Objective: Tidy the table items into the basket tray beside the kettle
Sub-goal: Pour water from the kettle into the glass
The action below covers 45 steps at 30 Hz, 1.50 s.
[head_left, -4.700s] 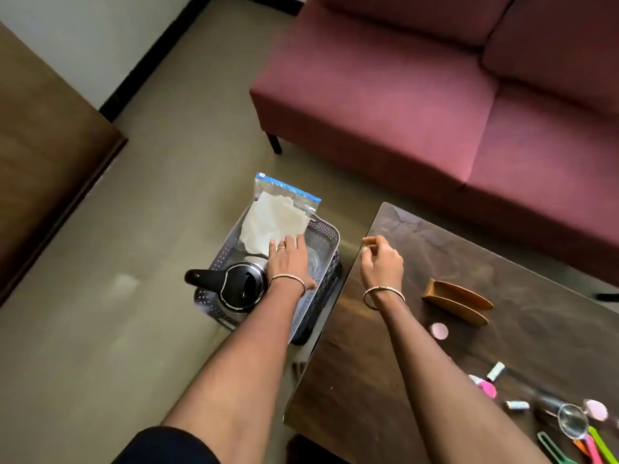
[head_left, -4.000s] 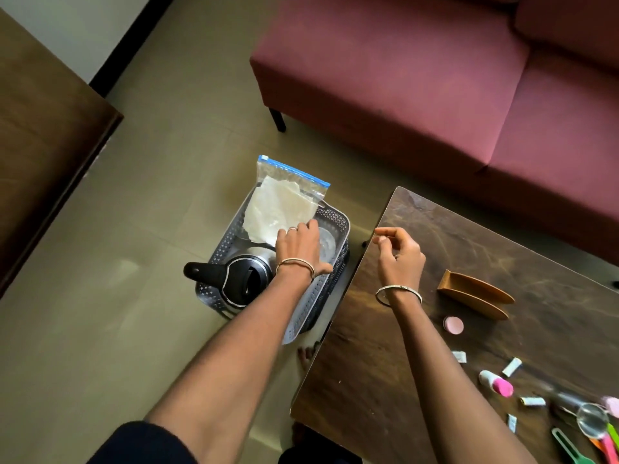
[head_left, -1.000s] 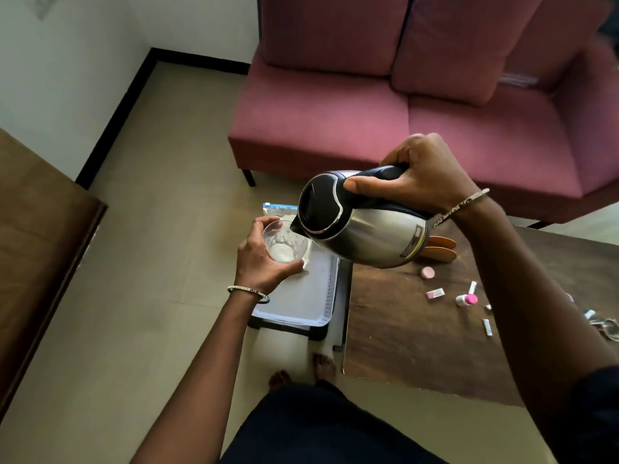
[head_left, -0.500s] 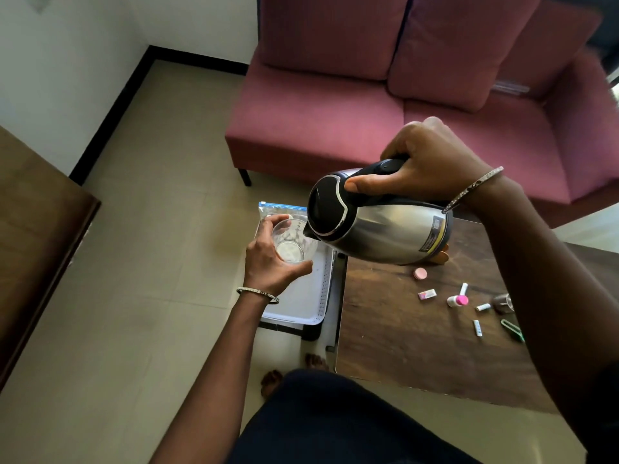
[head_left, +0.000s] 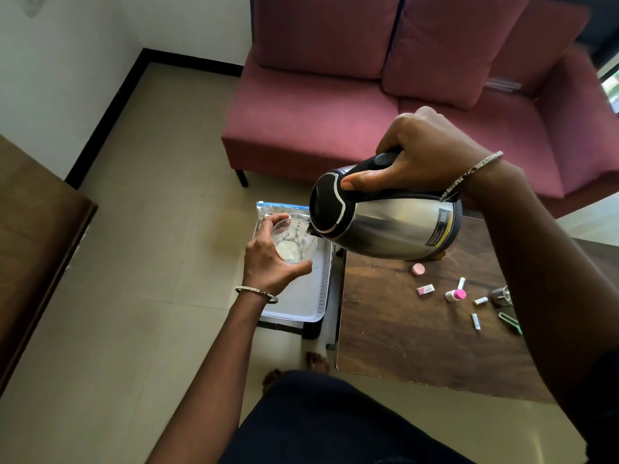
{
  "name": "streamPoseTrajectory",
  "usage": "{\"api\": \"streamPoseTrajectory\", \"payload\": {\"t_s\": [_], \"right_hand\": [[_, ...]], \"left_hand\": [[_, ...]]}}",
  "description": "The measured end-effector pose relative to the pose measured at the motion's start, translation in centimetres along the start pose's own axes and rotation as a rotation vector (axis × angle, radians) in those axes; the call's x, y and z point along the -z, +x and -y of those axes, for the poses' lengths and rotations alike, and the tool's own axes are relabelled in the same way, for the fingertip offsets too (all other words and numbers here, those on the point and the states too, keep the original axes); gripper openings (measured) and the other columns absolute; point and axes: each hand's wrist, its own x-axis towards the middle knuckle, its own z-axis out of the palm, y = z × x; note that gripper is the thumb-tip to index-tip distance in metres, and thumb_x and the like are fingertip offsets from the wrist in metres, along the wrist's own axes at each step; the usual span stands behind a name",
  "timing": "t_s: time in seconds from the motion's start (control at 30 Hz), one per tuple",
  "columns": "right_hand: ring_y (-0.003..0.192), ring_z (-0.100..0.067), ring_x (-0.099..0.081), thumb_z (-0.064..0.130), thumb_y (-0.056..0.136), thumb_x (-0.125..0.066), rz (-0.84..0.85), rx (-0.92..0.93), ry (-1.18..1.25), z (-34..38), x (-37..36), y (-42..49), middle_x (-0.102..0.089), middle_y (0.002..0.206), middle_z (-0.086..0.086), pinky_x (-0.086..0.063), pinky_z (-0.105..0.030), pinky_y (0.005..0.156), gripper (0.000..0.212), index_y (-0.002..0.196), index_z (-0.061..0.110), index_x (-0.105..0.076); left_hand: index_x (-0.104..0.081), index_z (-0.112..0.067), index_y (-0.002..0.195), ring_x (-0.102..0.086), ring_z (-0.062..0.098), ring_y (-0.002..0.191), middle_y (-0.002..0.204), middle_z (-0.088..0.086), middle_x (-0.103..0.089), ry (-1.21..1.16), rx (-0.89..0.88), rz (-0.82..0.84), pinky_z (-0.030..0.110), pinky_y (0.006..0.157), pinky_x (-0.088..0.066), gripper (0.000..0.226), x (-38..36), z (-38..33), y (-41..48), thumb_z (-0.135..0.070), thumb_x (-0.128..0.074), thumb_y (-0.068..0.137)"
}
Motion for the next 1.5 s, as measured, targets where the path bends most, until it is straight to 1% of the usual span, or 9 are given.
{"api": "streamPoseTrajectory", "payload": {"t_s": [0.23, 0.43, 0.57, 0.67, 0.83, 0.97, 1.13, 1.37, 1.5], "right_hand": [[0.050, -0.024, -0.046, 0.089, 0.056, -0.057, 0.002, -0.006, -0.015, 0.5, 0.5, -0.4, -0.050, 0.049, -0.010, -0.047, -0.041, 0.051, 0.080, 0.055, 0.009, -0.066], [0.050, -0.023, -0.049, 0.086, 0.058, -0.063, -0.001, -0.023, -0.012, 0.6, 1.2, -1.1, -0.053, 0.049, -0.008, -0.048, -0.040, 0.050, 0.074, 0.054, 0.012, -0.066], [0.047, -0.021, -0.044, 0.085, 0.059, -0.063, 0.003, -0.028, -0.019, 0.9, 1.5, -1.7, -0.047, 0.045, -0.005, -0.046, -0.039, 0.049, 0.074, 0.050, 0.012, -0.063], [0.048, -0.021, -0.046, 0.086, 0.058, -0.062, -0.001, -0.018, -0.028, 1.2, 1.9, -2.1, -0.049, 0.045, -0.005, -0.046, -0.039, 0.049, 0.074, 0.051, 0.012, -0.065], [0.049, -0.017, -0.049, 0.086, 0.056, -0.063, -0.040, -0.013, -0.029, 1.8, 2.6, -2.9, -0.050, 0.046, 0.001, -0.044, -0.033, 0.049, 0.071, 0.057, 0.016, -0.070], [0.051, -0.018, -0.051, 0.087, 0.055, -0.063, -0.046, -0.014, -0.008, 2.3, 3.3, -3.4, -0.054, 0.049, -0.001, -0.042, -0.031, 0.047, 0.070, 0.058, 0.018, -0.071], [0.054, -0.018, -0.055, 0.089, 0.052, -0.061, -0.050, 0.000, 0.002, 3.1, 4.1, -4.1, -0.057, 0.054, 0.002, -0.047, -0.035, 0.050, 0.071, 0.060, 0.019, -0.072], [0.053, -0.016, -0.054, 0.090, 0.052, -0.059, -0.040, 0.026, -0.004, 3.6, 4.6, -4.6, -0.057, 0.055, 0.003, -0.046, -0.034, 0.049, 0.072, 0.061, 0.019, -0.071], [0.050, -0.014, -0.050, 0.089, 0.054, -0.060, -0.046, 0.036, -0.013, 3.7, 4.5, -4.9, -0.054, 0.050, 0.004, -0.042, -0.032, 0.047, 0.069, 0.056, 0.020, -0.068]], "left_hand": [[-0.053, -0.013, 0.123, -0.062, 0.013, 0.109, 0.118, 0.001, -0.064, -0.010, -0.009, 0.009, 0.025, 0.095, -0.051, 0.081, -0.1, -0.6, -0.2, -0.020, -0.091, 0.051], [-0.052, -0.014, 0.123, -0.062, 0.011, 0.108, 0.118, 0.000, -0.065, -0.014, -0.003, 0.004, 0.017, 0.093, -0.048, 0.084, -0.1, -1.1, -0.2, -0.020, -0.092, 0.050], [-0.048, -0.015, 0.125, -0.063, 0.013, 0.108, 0.119, 0.001, -0.064, -0.036, 0.019, -0.014, 0.027, 0.094, -0.052, 0.089, 0.1, -1.7, -0.4, -0.020, -0.091, 0.048], [-0.046, -0.014, 0.123, -0.064, 0.013, 0.106, 0.117, 0.002, -0.064, -0.061, 0.030, -0.029, 0.030, 0.092, -0.053, 0.087, 0.3, -2.2, -0.7, -0.018, -0.091, 0.048], [-0.047, -0.015, 0.119, -0.064, 0.011, 0.097, 0.111, -0.005, -0.063, -0.052, 0.012, -0.073, 0.028, 0.087, -0.054, 0.083, 0.8, -3.2, -1.3, -0.017, -0.090, 0.048], [-0.047, -0.015, 0.118, -0.062, 0.008, 0.092, 0.109, -0.006, -0.061, -0.059, -0.018, -0.086, 0.025, 0.083, -0.055, 0.083, 1.2, -4.1, -1.7, -0.017, -0.091, 0.048], [-0.048, -0.018, 0.117, -0.061, 0.006, 0.090, 0.107, -0.008, -0.061, -0.069, -0.035, -0.091, 0.019, 0.081, -0.053, 0.082, 1.8, -4.9, -2.2, -0.025, -0.088, 0.047], [-0.047, -0.019, 0.118, -0.062, 0.007, 0.092, 0.109, -0.007, -0.061, -0.066, -0.034, -0.102, 0.020, 0.081, -0.054, 0.083, 2.2, -5.0, -2.6, -0.023, -0.090, 0.047], [-0.047, -0.019, 0.118, -0.063, 0.007, 0.097, 0.113, -0.004, -0.064, -0.080, -0.024, -0.096, 0.020, 0.083, -0.054, 0.083, 2.2, -5.1, -3.0, -0.023, -0.090, 0.047]]}}
